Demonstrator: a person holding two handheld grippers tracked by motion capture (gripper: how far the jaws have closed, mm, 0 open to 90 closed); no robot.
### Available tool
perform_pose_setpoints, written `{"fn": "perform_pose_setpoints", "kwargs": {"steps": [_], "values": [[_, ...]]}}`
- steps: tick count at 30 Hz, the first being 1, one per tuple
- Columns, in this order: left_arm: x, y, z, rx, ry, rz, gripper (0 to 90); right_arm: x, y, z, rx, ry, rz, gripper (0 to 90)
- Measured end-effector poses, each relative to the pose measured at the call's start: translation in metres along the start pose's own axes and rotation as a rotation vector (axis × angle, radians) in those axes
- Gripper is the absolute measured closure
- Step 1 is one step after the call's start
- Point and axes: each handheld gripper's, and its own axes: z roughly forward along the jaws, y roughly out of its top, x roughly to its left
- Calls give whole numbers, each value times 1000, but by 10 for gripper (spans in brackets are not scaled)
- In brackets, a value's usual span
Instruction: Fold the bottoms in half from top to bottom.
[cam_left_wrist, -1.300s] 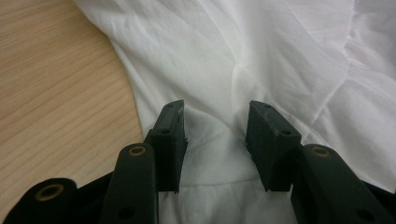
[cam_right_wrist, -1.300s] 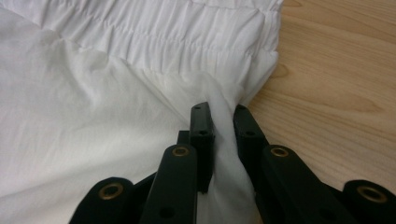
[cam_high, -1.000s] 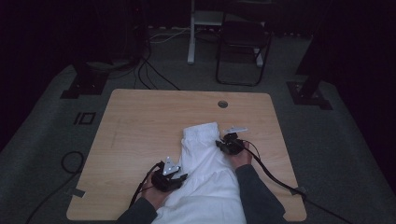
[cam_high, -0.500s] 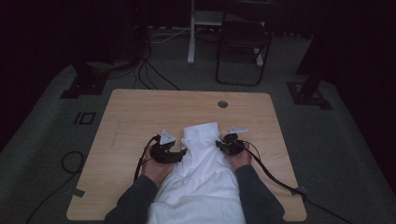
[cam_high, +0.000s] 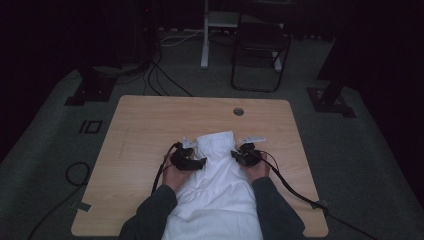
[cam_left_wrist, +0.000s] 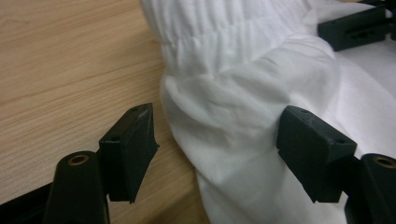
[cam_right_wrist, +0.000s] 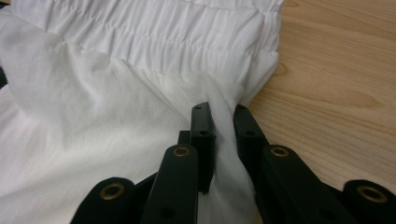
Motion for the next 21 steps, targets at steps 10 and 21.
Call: {"fn": "perform_pose_setpoints", "kwargs": {"steps": [10,21], "values": [[4,5,10,25,-39,-24,256,-1,1,0,8,5,3,816],[4,20,15,16,-53,-39,256,-3,4,2,13,1,16,817]]}}
